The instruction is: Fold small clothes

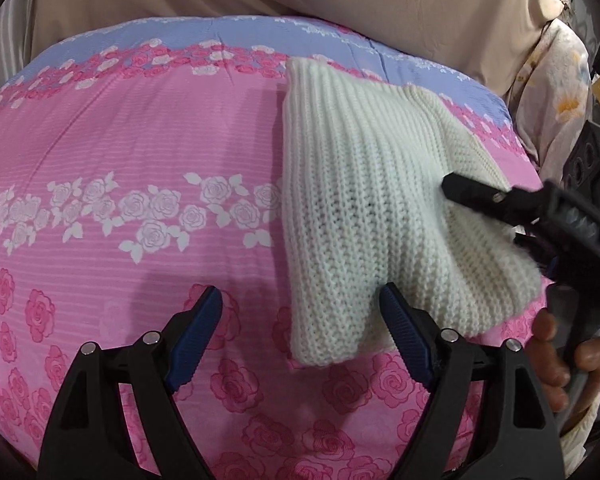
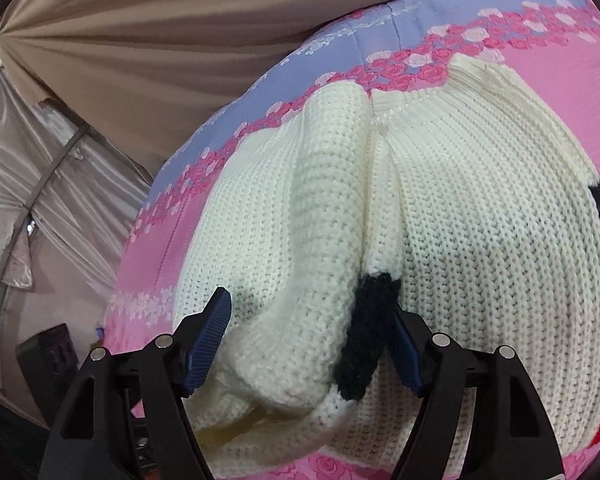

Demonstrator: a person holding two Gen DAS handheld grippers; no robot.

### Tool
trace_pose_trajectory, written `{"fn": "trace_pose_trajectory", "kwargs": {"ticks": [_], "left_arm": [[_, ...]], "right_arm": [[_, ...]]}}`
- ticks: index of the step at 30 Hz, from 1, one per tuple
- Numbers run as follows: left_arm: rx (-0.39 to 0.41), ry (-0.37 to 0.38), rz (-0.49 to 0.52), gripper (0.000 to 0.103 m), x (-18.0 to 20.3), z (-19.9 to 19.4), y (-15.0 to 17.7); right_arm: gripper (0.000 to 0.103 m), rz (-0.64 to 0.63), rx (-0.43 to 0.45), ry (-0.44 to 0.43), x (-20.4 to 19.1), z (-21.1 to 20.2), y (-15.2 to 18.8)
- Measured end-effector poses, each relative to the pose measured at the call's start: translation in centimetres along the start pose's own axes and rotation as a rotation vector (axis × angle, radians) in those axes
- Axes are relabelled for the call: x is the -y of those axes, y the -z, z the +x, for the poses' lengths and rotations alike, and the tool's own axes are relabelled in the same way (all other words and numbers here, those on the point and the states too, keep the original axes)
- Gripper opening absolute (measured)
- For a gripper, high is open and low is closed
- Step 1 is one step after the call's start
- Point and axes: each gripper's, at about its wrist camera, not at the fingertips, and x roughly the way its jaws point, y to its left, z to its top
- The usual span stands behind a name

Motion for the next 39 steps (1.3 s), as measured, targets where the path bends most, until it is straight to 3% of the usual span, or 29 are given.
{"fn": "trace_pose_trajectory", "kwargs": {"ticks": [1, 2, 5, 8, 9, 13, 14, 17, 22, 26, 30, 32, 33, 34, 37, 39], "left_arm": [[0.018, 0.009, 0.000, 0.078, 0.1, -0.7, -0.2], [0.038, 0.021, -0.001, 0.078, 0.1, -1.5, -0.4], [0.125, 0.048, -0.003, 0.078, 0.7, -4.2, -1.2], [0.151, 0.079, 0.027, 0.078, 1.9, -5.0, -2.0], [0.147, 0.091, 0.043, 0.078, 2.6, -4.6, -2.2], [0.109, 0.144, 0.088, 0.078, 5.0, -2.2, -2.7], [0.099, 0.150, 0.101, 0.078, 5.8, -1.6, -2.9], [0.085, 0.151, 0.139, 0.078, 7.7, -0.1, -3.2], [0.063, 0.125, 0.156, 0.079, 8.7, 1.4, -3.1], [0.014, 0.108, 0.138, 0.078, 7.9, 2.9, -2.3], [-0.051, 0.119, 0.105, 0.079, 6.9, 4.3, -1.4], [-0.064, 0.118, 0.097, 0.080, 6.7, 4.7, -1.1], [-0.070, 0.112, 0.099, 0.080, 6.6, 4.8, -1.1], [-0.072, 0.103, 0.107, 0.080, 6.6, 4.8, -0.9], [-0.072, 0.083, 0.132, 0.080, 6.6, 4.5, -0.3], [-0.080, 0.080, 0.133, 0.080, 6.4, 4.6, 0.2]], "right_arm": [[0.028, -0.045, 0.004, 0.030, -0.6, -0.1, -0.2], [0.025, -0.066, 0.019, 0.019, -0.9, -0.8, -0.6], [0.022, -0.114, 0.163, -0.117, -1.2, -6.0, -2.1], [0.022, -0.137, 0.278, -0.053, 0.7, -10.2, -2.8], [0.023, -0.121, 0.276, -0.014, 2.1, -10.2, -2.8], [0.025, 0.023, 0.077, 0.156, 10.0, -4.9, -1.8], [0.024, 0.045, 0.115, 0.111, 10.7, -5.4, -1.4], [0.034, 0.080, 0.158, 0.087, 10.4, -7.8, -1.3], [0.064, 0.045, 0.202, 0.079, 8.2, -11.5, 0.7], [0.072, -0.018, 0.200, 0.031, 6.2, -12.5, 3.5], [0.072, -0.087, 0.192, 0.069, 5.4, -11.3, 4.9], [0.060, -0.082, 0.183, 0.076, 5.9, -10.4, 4.8], [0.028, -0.078, 0.170, 0.076, 6.5, -10.1, 4.6], [0.015, -0.059, 0.154, 0.070, 7.0, -9.9, 4.5], [0.012, -0.032, 0.204, -0.001, 7.4, -12.3, 5.2], [0.012, -0.031, 0.208, 0.039, 7.8, -13.4, 6.1]]}}
